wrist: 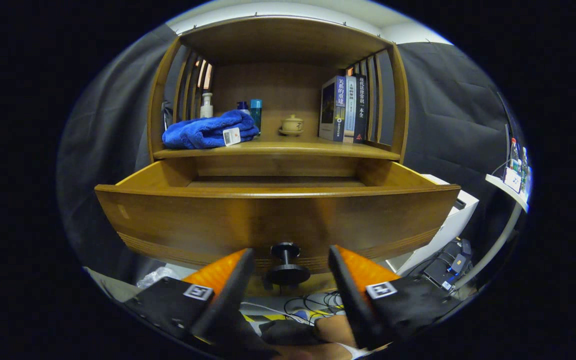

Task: Pull open the drawer, take out the items inside it, and place them on the countertop above the cabinet.

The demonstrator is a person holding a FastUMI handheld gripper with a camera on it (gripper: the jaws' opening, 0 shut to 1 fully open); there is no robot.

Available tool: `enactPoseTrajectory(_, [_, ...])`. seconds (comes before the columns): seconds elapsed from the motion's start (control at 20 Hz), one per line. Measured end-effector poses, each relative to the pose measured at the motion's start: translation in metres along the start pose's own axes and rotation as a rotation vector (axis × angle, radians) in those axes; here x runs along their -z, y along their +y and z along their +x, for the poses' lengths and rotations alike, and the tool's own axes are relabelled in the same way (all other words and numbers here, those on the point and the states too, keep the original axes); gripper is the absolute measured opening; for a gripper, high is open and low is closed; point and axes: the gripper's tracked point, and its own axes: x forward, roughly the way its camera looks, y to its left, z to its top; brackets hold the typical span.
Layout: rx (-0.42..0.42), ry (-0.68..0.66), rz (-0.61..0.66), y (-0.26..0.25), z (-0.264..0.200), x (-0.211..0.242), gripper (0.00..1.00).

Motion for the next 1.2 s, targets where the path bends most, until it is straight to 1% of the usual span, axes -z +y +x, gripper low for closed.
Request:
enactPoseTrajectory(0.05, [-0.004,-0.009,-0.001,0.0,-0.001,-0.002,1.0])
enactPoseTrajectory(0.15, [-0.021,-0.046,-0.018,0.004,-0.007,-0.009,1.0])
enactPoseTrajectory(0.3, [-0.059,-0.179,-0.059,0.017,-0.026,-0.042,1.0])
enactPoseTrajectory(0.45, [-0.048,-0.325,-0.11,0.025,-0.056,-0.099,0.98])
enactPoseTrajectory(0.55, [-0.054,-0.407,-0.123,0.035,-0.068,-0.147,0.98])
enactPoseTrajectory(0.6, [-0.045,-0.427,-0.127,0.038,-0.074,-0.167,0.98])
enactPoseTrajectory(0.7, [0.022,-0.428,-0.167,0.035,-0.078,-0.204,0.99])
enactPoseTrajectory(0.8, [0.107,-0.376,-0.2,0.029,-0.062,-0.232,0.99])
enactPoseTrajectory(0.85, [0.15,-0.318,-0.197,0.024,-0.047,-0.238,0.99])
enactPoseTrajectory(0.9, [0.175,-0.239,-0.187,0.021,-0.031,-0.235,0.99])
enactPoseTrajectory(1.0, [0.191,-0.065,-0.138,0.017,0.007,-0.218,0.99])
enactPoseTrajectory(1.2, [0.18,0.283,-0.014,0.005,0.07,-0.157,0.99])
